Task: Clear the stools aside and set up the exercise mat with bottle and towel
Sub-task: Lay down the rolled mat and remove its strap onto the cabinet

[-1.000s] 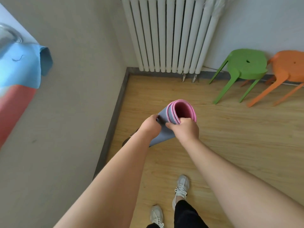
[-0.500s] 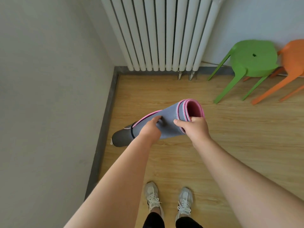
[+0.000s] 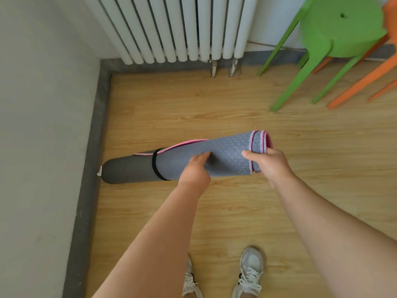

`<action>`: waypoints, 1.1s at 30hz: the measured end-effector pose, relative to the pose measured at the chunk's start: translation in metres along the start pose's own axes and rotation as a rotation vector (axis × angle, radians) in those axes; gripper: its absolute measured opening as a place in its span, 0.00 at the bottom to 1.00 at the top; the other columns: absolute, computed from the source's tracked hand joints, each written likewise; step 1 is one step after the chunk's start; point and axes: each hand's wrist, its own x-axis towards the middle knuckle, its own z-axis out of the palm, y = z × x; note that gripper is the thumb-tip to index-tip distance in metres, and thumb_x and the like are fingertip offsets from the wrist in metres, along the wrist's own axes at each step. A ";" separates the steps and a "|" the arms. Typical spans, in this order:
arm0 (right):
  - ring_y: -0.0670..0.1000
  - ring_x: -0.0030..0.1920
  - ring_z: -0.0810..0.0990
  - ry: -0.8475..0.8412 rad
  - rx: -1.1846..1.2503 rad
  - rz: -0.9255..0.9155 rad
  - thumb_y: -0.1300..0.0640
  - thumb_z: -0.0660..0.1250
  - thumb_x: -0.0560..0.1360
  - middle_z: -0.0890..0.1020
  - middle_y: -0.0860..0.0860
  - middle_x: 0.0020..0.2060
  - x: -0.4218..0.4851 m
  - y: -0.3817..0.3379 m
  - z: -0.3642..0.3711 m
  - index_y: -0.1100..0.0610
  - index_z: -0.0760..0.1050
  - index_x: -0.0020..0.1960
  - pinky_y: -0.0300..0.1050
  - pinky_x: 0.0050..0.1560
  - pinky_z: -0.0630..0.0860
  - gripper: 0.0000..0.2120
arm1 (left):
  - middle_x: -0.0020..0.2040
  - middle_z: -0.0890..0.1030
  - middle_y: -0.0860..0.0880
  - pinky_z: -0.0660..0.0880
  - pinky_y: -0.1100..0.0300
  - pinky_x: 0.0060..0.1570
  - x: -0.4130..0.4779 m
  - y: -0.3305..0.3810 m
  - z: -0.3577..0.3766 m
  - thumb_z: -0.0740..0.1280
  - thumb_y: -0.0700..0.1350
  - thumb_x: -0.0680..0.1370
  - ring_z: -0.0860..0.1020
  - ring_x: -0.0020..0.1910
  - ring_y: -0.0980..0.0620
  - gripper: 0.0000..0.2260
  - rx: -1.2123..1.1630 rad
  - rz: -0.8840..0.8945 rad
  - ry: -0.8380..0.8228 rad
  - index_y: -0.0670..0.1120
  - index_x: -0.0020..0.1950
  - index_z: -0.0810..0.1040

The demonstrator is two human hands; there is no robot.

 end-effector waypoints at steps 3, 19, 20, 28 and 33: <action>0.55 0.55 0.83 0.018 -0.027 -0.044 0.63 0.76 0.69 0.84 0.54 0.54 0.040 0.030 -0.013 0.60 0.78 0.62 0.50 0.58 0.78 0.22 | 0.76 0.59 0.53 0.73 0.56 0.59 0.027 0.002 0.034 0.56 0.32 0.77 0.68 0.69 0.48 0.29 0.026 0.006 -0.001 0.52 0.76 0.61; 0.61 0.60 0.76 0.270 -0.376 0.053 0.57 0.75 0.70 0.75 0.59 0.61 0.226 0.190 -0.013 0.62 0.67 0.68 0.52 0.56 0.76 0.31 | 0.78 0.55 0.51 0.70 0.50 0.64 0.196 -0.048 0.201 0.56 0.35 0.79 0.50 0.76 0.47 0.28 0.400 0.137 -0.012 0.55 0.76 0.59; 0.61 0.60 0.76 0.266 -0.382 0.054 0.57 0.75 0.70 0.74 0.59 0.61 0.232 0.196 -0.012 0.62 0.67 0.68 0.51 0.54 0.76 0.30 | 0.78 0.54 0.51 0.71 0.50 0.62 0.200 -0.052 0.205 0.56 0.35 0.79 0.49 0.76 0.47 0.28 0.420 0.143 -0.011 0.55 0.76 0.58; 0.59 0.60 0.77 0.189 -0.342 0.090 0.59 0.69 0.74 0.73 0.56 0.65 0.256 0.242 -0.005 0.53 0.63 0.74 0.46 0.47 0.74 0.30 | 0.79 0.45 0.53 0.55 0.52 0.75 0.222 -0.087 0.239 0.55 0.34 0.80 0.43 0.78 0.51 0.29 0.428 0.184 -0.153 0.53 0.78 0.54; 0.57 0.67 0.71 0.278 -0.529 -0.128 0.63 0.64 0.75 0.73 0.55 0.66 0.243 0.232 0.019 0.56 0.69 0.71 0.52 0.64 0.72 0.24 | 0.79 0.50 0.54 0.62 0.54 0.72 0.215 -0.103 0.230 0.55 0.33 0.80 0.50 0.78 0.52 0.28 0.304 0.178 -0.047 0.51 0.77 0.58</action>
